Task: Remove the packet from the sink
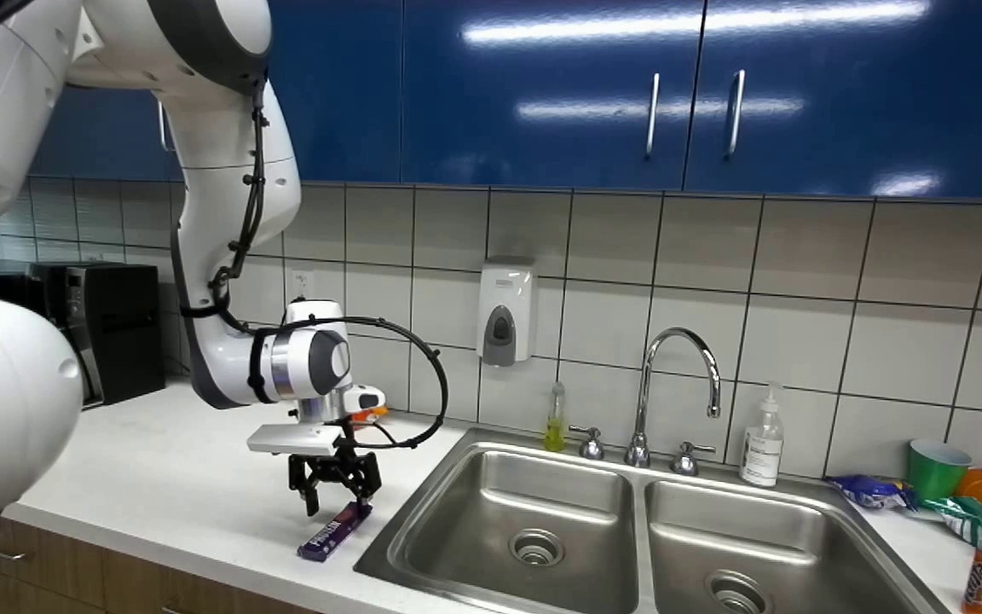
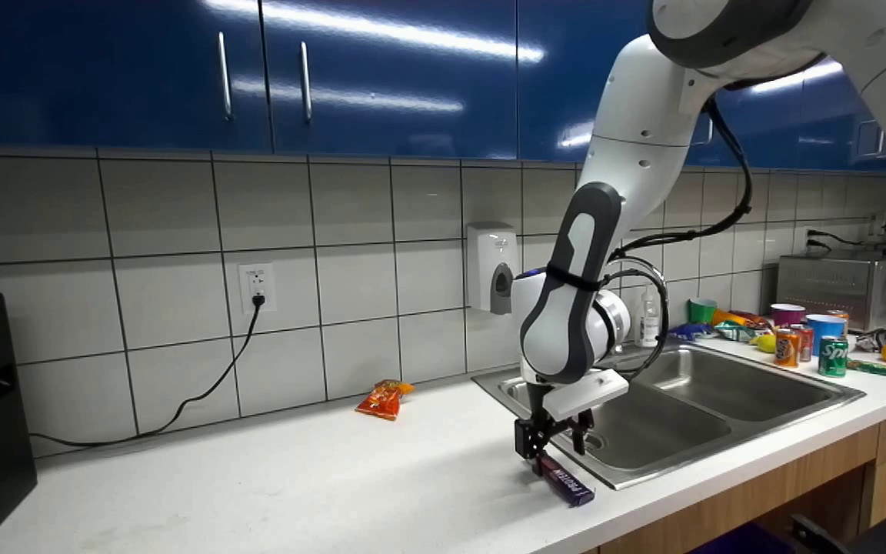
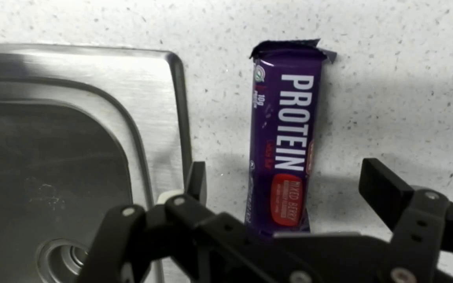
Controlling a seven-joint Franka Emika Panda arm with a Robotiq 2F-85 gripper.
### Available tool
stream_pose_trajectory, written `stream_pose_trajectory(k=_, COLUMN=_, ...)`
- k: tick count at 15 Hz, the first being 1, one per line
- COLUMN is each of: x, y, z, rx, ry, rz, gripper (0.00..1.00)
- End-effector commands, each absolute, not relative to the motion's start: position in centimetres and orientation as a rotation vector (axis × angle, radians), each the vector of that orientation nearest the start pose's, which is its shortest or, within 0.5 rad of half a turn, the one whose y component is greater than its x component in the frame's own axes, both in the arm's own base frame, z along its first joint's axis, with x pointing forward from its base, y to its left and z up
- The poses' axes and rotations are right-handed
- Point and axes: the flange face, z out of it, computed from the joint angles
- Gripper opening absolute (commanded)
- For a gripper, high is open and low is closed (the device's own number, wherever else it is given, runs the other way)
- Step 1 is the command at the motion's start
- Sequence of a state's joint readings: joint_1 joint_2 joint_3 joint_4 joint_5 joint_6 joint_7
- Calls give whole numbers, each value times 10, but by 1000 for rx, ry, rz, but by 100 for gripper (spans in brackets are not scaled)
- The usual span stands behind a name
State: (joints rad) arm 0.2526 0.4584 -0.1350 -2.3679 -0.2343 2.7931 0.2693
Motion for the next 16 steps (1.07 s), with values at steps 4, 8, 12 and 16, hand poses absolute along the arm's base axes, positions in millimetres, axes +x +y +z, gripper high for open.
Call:
stream_pose_trajectory(k=4, x=481, y=48, z=161, rx=-3277, ry=-29, rz=-48, gripper=100)
stream_pose_trajectory(k=8, x=477, y=26, z=174, rx=-3273, ry=137, rz=-90, gripper=100)
stream_pose_trajectory(k=12, x=475, y=-7, z=185, rx=-3255, ry=340, rz=-149, gripper=100)
stream_pose_trajectory(k=16, x=473, y=-49, z=193, rx=-3221, ry=562, rz=-203, gripper=100)
